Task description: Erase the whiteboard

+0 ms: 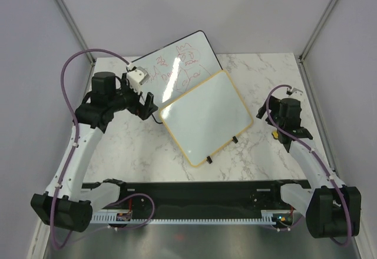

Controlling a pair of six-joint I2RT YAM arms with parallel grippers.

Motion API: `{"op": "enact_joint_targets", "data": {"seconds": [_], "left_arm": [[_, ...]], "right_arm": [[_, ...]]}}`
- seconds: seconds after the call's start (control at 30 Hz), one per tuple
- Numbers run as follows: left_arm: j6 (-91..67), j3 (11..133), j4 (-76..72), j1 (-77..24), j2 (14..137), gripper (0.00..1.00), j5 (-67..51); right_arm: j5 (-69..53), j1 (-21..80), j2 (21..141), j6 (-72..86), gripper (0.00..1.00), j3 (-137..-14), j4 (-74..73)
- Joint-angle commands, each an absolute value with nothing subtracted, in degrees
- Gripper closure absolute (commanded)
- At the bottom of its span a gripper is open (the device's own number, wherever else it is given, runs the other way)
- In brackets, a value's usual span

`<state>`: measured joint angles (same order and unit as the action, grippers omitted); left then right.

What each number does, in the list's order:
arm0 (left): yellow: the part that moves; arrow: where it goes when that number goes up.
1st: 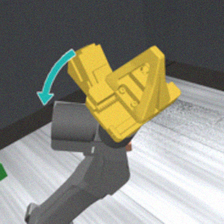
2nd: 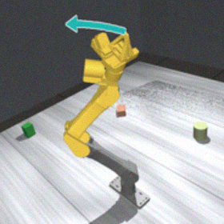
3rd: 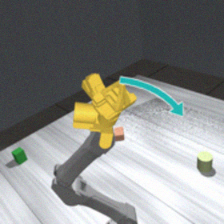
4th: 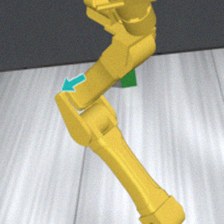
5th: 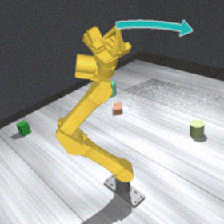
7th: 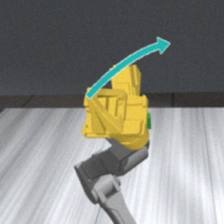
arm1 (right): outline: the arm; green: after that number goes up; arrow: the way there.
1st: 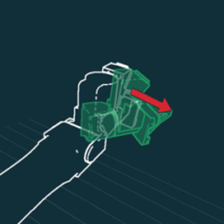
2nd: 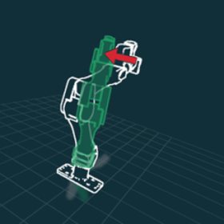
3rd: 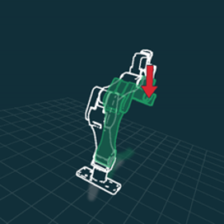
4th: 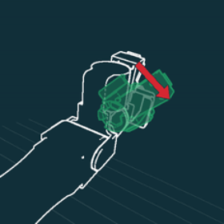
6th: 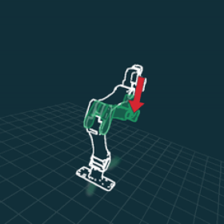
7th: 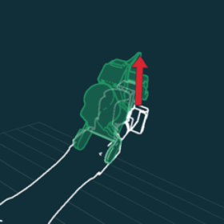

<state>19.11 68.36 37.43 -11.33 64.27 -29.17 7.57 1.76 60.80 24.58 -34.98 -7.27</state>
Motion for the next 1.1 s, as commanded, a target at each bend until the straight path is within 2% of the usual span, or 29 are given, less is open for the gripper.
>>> {"op": "enact_joint_targets", "data": {"seconds": [0.0,0.2,0.5,0.6,0.7,1.07], "left_arm": [[15.65,68.04,40.69,-7.14,61.80,0.01,-17.94],[15.47,57.51,37.10,6.57,54.94,0.01,-20.03],[14.15,37.20,21.99,8.35,44.40,0.01,-14.60],[13.54,35.51,19.25,8.44,43.68,0.01,-13.00],[13.10,34.90,19.95,8.44,44.21,0.01,-20.28],[13.62,34.45,19.77,8.53,43.86,0.01,-19.25]], "right_arm": [[8.35,2.02,58.19,23.91,0.02,-36.12,-6.24],[9.57,1.93,56.08,24.34,0.02,-34.54,-5.54],[9.49,1.93,53.70,25.40,0.02,-32.70,-4.57],[9.06,1.93,53.44,25.58,0.02,-32.17,-4.75],[8.01,1.93,53.79,25.23,0.02,-32.08,-4.83],[7.91,2.02,51.15,24.96,0.02,-30.94,-3.60]]}}
